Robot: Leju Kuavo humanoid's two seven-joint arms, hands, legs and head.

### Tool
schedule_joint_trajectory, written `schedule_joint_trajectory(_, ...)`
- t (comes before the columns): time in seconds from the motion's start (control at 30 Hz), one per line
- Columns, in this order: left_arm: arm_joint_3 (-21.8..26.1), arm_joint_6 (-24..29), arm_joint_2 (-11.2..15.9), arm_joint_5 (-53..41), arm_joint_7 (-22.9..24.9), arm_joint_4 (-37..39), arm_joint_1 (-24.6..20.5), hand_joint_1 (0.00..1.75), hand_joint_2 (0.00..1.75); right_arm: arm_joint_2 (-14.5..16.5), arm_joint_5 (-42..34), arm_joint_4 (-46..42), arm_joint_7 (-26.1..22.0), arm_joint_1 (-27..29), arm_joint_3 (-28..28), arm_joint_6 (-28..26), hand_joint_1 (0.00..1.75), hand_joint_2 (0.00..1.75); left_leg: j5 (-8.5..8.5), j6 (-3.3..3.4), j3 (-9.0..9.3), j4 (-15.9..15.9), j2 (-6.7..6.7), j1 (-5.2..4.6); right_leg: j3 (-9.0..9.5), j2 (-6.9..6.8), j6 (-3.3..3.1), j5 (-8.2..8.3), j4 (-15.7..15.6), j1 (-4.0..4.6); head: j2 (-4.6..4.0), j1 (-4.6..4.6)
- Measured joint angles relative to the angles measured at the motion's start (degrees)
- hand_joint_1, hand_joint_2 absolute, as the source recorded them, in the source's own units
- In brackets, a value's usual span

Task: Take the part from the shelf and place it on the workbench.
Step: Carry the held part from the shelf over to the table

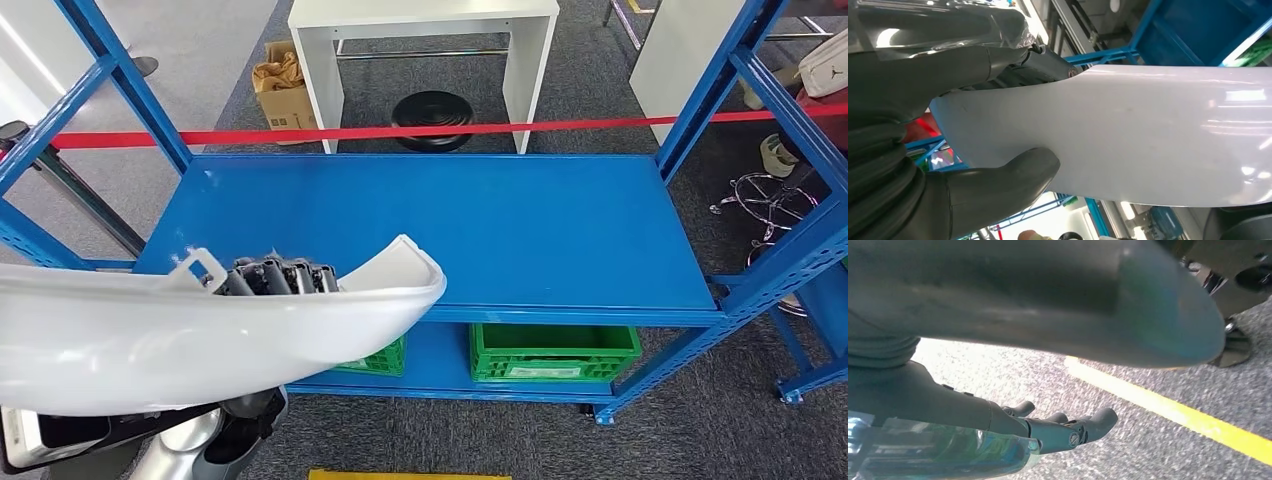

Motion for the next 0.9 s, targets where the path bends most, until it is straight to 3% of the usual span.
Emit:
schedule_joint_trajectory(0.1,0.3,-0.6,-0.2,-0.1,0.0,-0.1,0.5,1.75,1.75,-0.3,-0.2,0.0,-0.3,0.0,0.0,0.0,0.0,0.0,3.72,1.19,8.25,-12.0,0.11,-0.54,-0.89,-0.04,0.36,1.11,0.0,0.3,0.0,0.02)
schedule_joint_trajectory(0.17,0.4,-1.0,-0.3,0.1,0.0,-0.2,0.7,1.75,1.75,-0.4,-0.4,0.0,-0.4,0.0,0.0,0.1,0.0,0.0,4.32,1.58,10.82,-16.3,0.25,-1.04,-1.04,-0.11,1.04,1.83,-0.1,0.3,0.01,-0.04)
schedule_joint_trajectory(0.27,0.7,-1.8,-0.5,0.4,0.0,-0.1,1.3,1.75,1.75,-0.6,-0.8,0.0,0.2,0.0,-0.1,0.5,0.0,0.0,5.53,2.31,10.0,-17.0,0.42,-1.12,-1.33,-0.21,2.2,2.39,-0.3,0.09,0.01,-0.25)
schedule_joint_trajectory(0.33,0.7,-2.1,-0.7,0.6,0.0,0.1,1.5,1.75,1.75,-0.8,-1.2,0.0,0.7,0.1,-0.2,0.8,0.0,0.0,6.81,3.05,8.88,-17.4,0.62,-0.84,-2.54,-0.2,2.68,-0.84,2.5,0.05,0.0,-0.04)
schedule_joint_trajectory(0.4,0.7,-2.4,-0.9,0.6,0.0,0.5,1.7,1.75,1.75,-0.9,-1.8,0.0,1.0,0.2,-0.4,1.0,0.0,0.0,7.99,3.36,7.48,-17.3,0.7,-0.87,-4.7,-0.18,3.06,-6.43,9.6,0.07,0.0,0.19)
schedule_joint_trajectory(0.43,0.7,-2.4,-0.9,0.5,0.0,0.8,1.9,1.75,1.75,-1.0,-2.0,0.0,1.0,0.2,-0.6,1.0,0.0,0.0,8.61,3.37,6.74,-17.3,0.76,-0.91,-5.45,-0.19,3.21,-8.21,13.2,0.08,0.0,0.25)
schedule_joint_trajectory(0.47,0.7,-2.4,-0.9,0.5,0.0,1.0,2.1,1.75,1.75,-1.1,-2.2,0.0,1.0,0.3,-0.8,1.0,0.0,0.0,9.24,3.36,5.98,-17.2,0.83,-0.94,-5.49,-0.19,3.29,-8.7,15.6,0.09,0.0,0.28)
schedule_joint_trajectory(0.5,0.7,-2.4,-0.9,0.4,0.0,1.3,2.2,1.75,1.75,-1.1,-2.3,0.0,1.0,0.3,-1.0,1.0,0.0,0.0,9.81,3.3,5.26,-17.1,0.89,-0.95,-4.6,-0.2,3.29,-7.92,16.0,0.08,0.0,0.32)
schedule_joint_trajectory(0.53,0.7,-2.4,-0.9,0.4,0.0,1.4,2.3,1.75,1.75,-1.2,-2.3,0.0,1.0,0.3,-1.1,1.0,0.0,0.0,10.3,3.18,4.49,-17.0,0.93,-0.94,-2.73,-0.2,3.24,-6.44,14.4,0.07,0.0,0.32)
schedule_joint_trajectory(0.6,0.7,-2.6,-0.9,0.4,0.0,1.7,2.3,1.75,1.75,-1.3,-2.7,0.0,0.9,0.3,-1.4,1.0,0.0,0.0,11.1,2.78,3.23,-16.5,0.94,-1.03,3.11,-0.19,3.03,-4.43,6.9,0.09,0.0,0.34)
schedule_joint_trajectory(0.67,0.7,-3.1,-1.1,0.7,0.0,1.9,2.2,1.75,1.75,-1.2,-3.6,0.0,0.5,0.1,-1.8,1.1,0.0,0.0,11.84,2.19,2.42,-15.9,0.97,-1.2,7.36,-0.14,2.55,-5.0,0.3,0.22,0.0,0.32)
schedule_joint_trajectory(0.73,0.6,-3.9,-1.4,1.2,0.0,2.4,2.0,1.75,1.75,-1.1,-4.8,0.0,0.0,0.0,-2.5,1.2,0.0,0.0,12.7,1.56,1.94,-15.7,0.99,-1.24,7.72,-0.08,1.71,-5.54,-1.3,0.34,0.0,0.28)
schedule_joint_trajectory(0.8,0.5,-4.3,-1.5,1.5,0.0,3.1,1.6,1.75,1.75,-0.8,-5.4,0.0,-0.3,0.1,-3.2,1.4,0.0,0.0,11.66,0.89,1.2,-14.9,0.81,-1.12,6.8,-0.22,0.6,-4.78,-1.4,0.22,0.0,0.31)
schedule_joint_trajectory(0.83,0.4,-4.4,-1.6,1.7,0.0,3.5,1.5,1.75,1.75,-0.7,-5.6,0.1,-0.4,0.1,-3.4,1.5,0.0,0.0,9.71,0.56,0.53,-13.2,0.7,-1.05,6.23,-0.32,0.1,-4.18,-1.5,0.11,0.0,0.25)
schedule_joint_trajectory(0.9,0.2,-4.5,-1.6,1.8,0.0,4.0,1.3,1.75,1.75,-0.7,-5.7,0.1,-0.4,0.1,-3.8,1.5,0.0,0.0,4.13,0.0,-1.46,-6.6,0.58,-0.88,4.81,-0.41,-0.39,-2.93,-1.5,0.11,0.0,0.07)
